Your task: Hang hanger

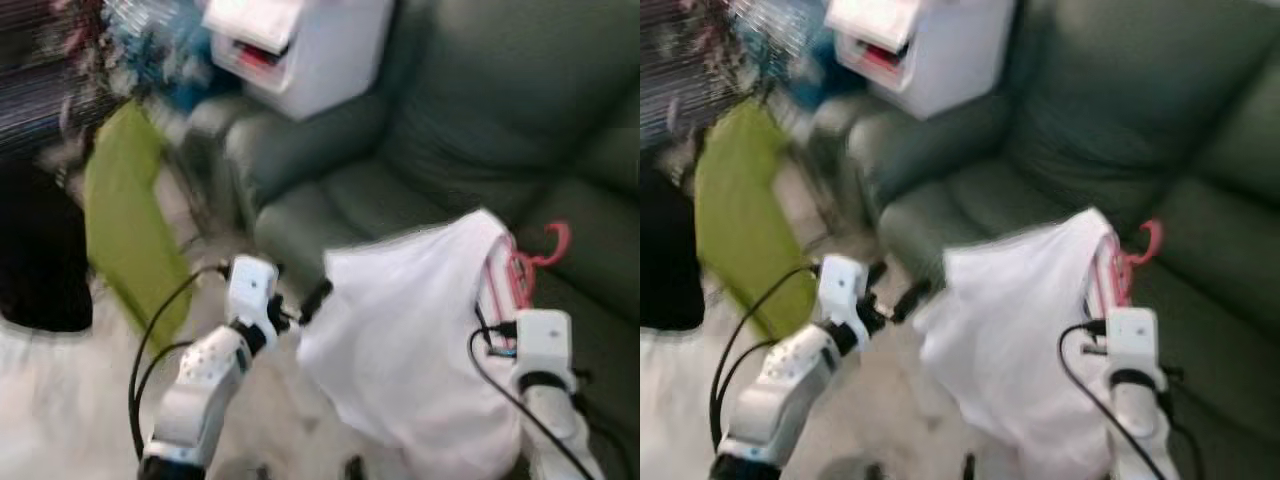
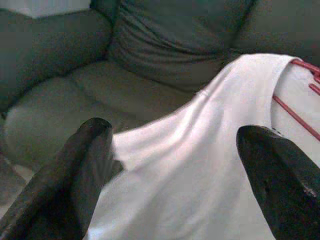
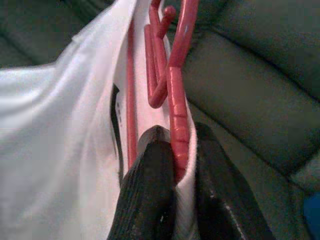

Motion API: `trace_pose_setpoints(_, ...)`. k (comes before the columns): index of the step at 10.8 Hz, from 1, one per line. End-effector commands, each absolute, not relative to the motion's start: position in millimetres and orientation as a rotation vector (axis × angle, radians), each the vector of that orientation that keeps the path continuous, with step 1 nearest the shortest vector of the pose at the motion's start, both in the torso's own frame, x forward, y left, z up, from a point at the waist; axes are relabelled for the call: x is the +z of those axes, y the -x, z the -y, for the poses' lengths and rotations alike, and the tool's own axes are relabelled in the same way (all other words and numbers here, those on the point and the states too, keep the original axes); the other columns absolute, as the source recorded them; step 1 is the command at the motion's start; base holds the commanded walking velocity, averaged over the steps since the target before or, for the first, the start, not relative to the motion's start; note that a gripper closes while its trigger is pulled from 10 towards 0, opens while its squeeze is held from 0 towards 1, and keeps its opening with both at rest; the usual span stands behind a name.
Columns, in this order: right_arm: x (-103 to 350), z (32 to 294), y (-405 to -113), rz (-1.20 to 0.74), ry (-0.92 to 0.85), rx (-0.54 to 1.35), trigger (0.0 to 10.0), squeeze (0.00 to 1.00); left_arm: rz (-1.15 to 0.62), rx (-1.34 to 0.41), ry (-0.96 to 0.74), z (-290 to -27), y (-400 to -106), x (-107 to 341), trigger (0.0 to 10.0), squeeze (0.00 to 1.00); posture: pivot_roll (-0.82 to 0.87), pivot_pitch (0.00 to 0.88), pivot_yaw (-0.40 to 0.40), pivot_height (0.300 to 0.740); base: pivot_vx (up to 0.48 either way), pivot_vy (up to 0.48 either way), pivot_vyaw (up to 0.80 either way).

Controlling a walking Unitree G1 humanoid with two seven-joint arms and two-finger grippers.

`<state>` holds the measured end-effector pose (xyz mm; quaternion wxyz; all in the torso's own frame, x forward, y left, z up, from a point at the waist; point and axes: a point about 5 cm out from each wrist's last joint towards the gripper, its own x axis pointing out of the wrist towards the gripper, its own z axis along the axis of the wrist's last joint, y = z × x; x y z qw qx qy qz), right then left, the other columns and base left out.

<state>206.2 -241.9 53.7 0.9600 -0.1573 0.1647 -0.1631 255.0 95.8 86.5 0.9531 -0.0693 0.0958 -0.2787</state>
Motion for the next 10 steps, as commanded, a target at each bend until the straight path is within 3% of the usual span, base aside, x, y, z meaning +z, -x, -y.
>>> trace_pose_setpoints(1,68,240,-214,-0.261,0.328,-0.332,10.0,0.0,-0.21,-0.537,0.121,-105,-254,84,10.0,0.0,-0.1,0.072,-0.037,0.74,0.0,0.48,0.0)
trace_pose_setpoints(8,68,235,-216,-0.249,0.329,-0.293,10.0,0.0,-0.18,-0.547,0.103,-102,-255,86,10.0,0.0,-0.1,0.073,-0.037,0.74,0.0,0.0,0.0)
trace_pose_setpoints(10,69,230,-218,-0.239,0.325,-0.271,10.0,0.0,-0.159,-0.478,0.085,-110,-258,86,10.0,0.0,-0.1,0.073,-0.037,0.74,0.0,0.0,0.0)
